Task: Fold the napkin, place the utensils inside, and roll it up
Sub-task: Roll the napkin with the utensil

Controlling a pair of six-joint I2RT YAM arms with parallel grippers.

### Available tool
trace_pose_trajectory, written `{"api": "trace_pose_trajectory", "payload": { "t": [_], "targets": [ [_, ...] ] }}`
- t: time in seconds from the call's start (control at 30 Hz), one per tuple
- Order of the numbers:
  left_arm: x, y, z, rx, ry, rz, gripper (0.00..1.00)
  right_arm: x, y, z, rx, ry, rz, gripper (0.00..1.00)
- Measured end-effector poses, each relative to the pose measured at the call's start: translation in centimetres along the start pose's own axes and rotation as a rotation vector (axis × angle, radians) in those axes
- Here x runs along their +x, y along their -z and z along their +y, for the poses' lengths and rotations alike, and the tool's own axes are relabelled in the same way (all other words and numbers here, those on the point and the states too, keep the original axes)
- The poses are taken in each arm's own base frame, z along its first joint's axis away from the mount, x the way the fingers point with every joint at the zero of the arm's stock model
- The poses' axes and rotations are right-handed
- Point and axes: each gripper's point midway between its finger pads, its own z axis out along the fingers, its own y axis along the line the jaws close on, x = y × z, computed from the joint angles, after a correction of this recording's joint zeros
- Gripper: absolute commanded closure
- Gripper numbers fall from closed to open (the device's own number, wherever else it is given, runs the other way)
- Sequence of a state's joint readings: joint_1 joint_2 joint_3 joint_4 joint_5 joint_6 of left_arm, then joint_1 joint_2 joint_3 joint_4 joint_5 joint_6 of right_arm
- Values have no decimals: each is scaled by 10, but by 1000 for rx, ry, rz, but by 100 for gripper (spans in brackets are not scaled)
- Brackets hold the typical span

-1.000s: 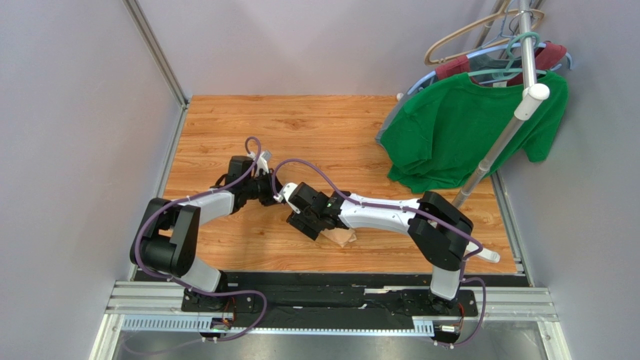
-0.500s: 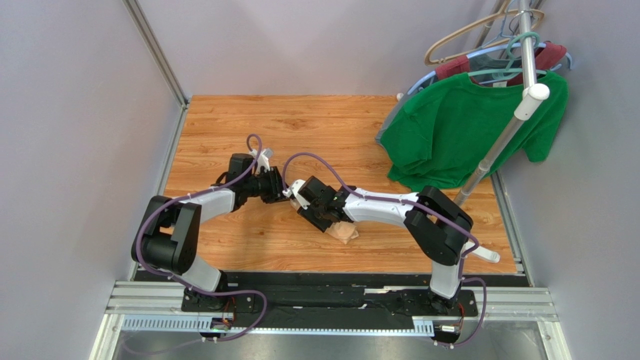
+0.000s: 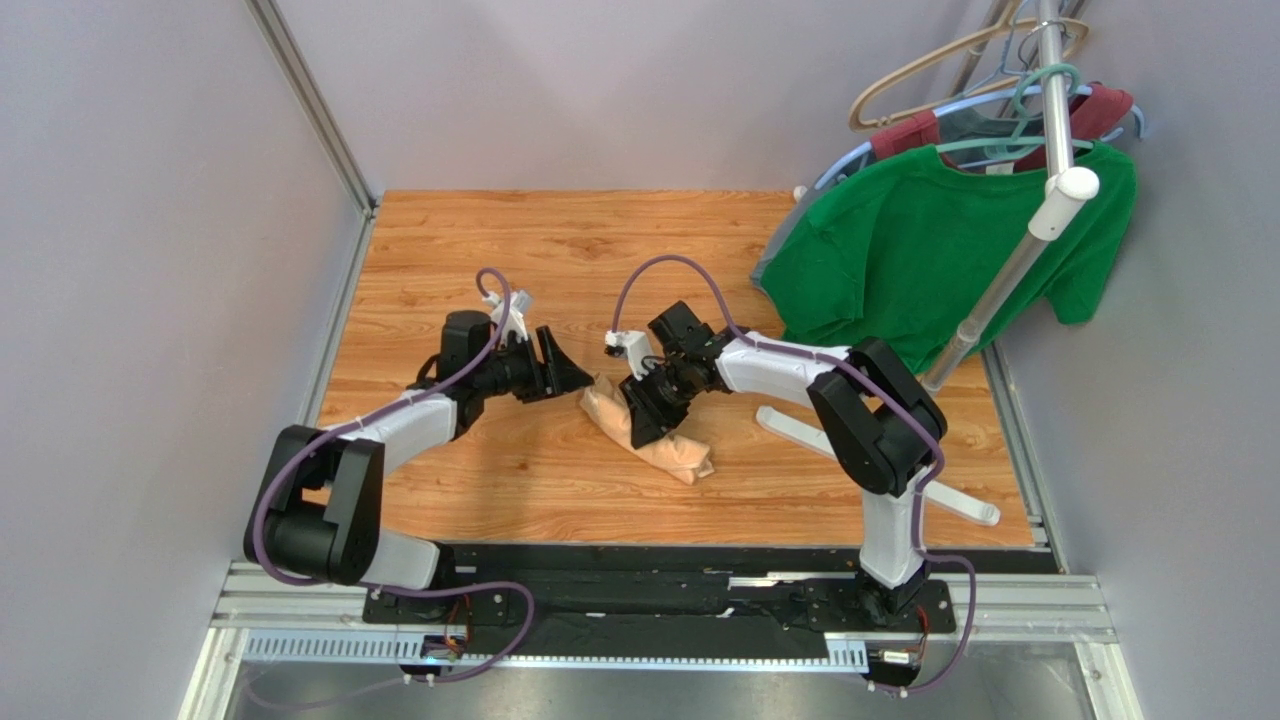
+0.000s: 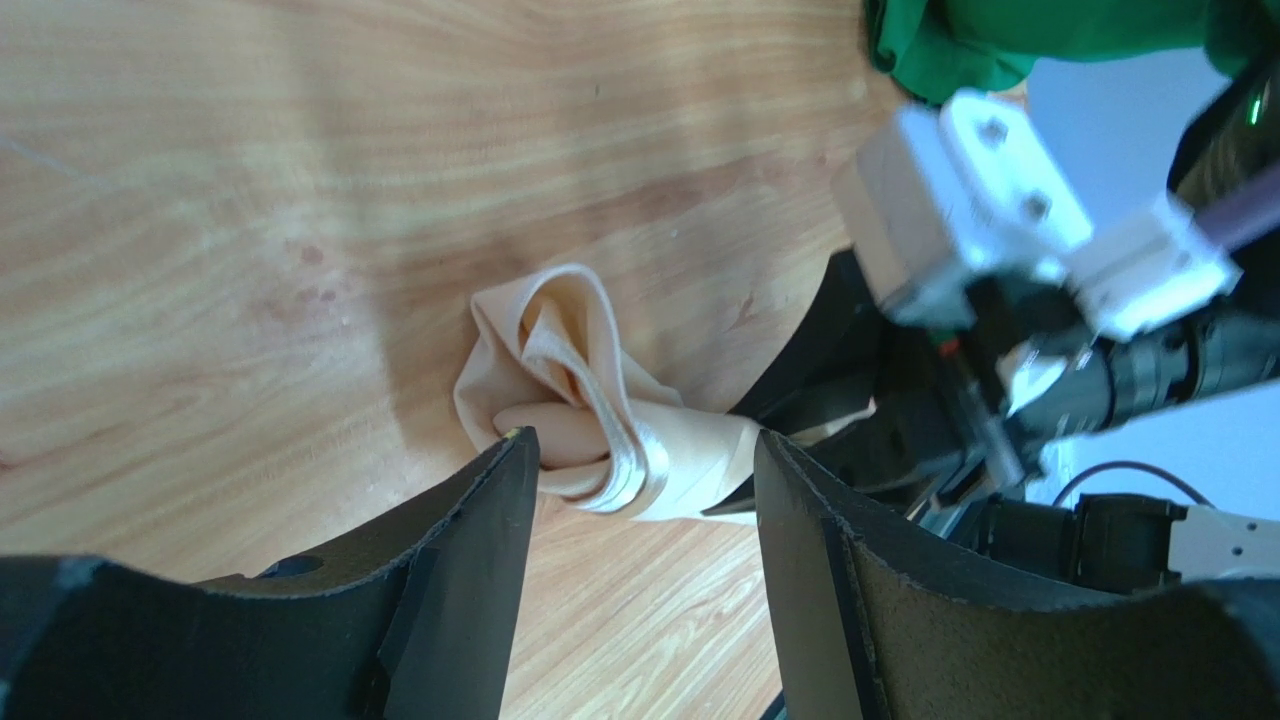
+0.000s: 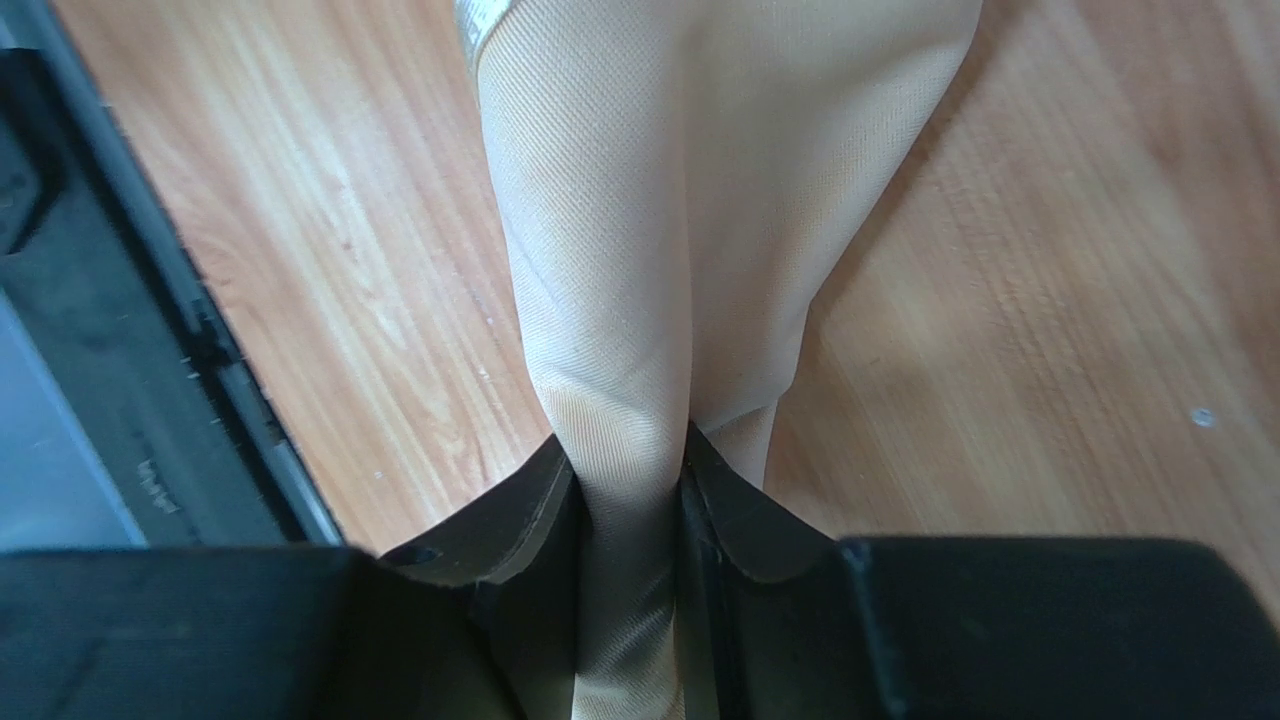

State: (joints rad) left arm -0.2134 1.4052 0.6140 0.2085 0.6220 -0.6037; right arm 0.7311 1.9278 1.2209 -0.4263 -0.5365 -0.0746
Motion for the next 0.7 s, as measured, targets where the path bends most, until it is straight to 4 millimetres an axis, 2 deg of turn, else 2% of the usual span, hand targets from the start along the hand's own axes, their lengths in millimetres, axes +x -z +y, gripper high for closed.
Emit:
{"api": "trace_pose_trajectory", "payload": {
  "t": [0.13,0.4,0.6,0.7],
  "targets": [
    [17,0,5,16,12,29,36,2,-2,4,-104,-42,7,72],
    [19,-5,2,69,-13,27,38,8,-2,10,-212,-95,21,72],
    [31,-12,5,73,3,68,41,8,-1,9,-252,-129,24,72],
    [37,-14,5,76,6,88,45,8,-2,9,-268,-148,29,72]
  ]
}}
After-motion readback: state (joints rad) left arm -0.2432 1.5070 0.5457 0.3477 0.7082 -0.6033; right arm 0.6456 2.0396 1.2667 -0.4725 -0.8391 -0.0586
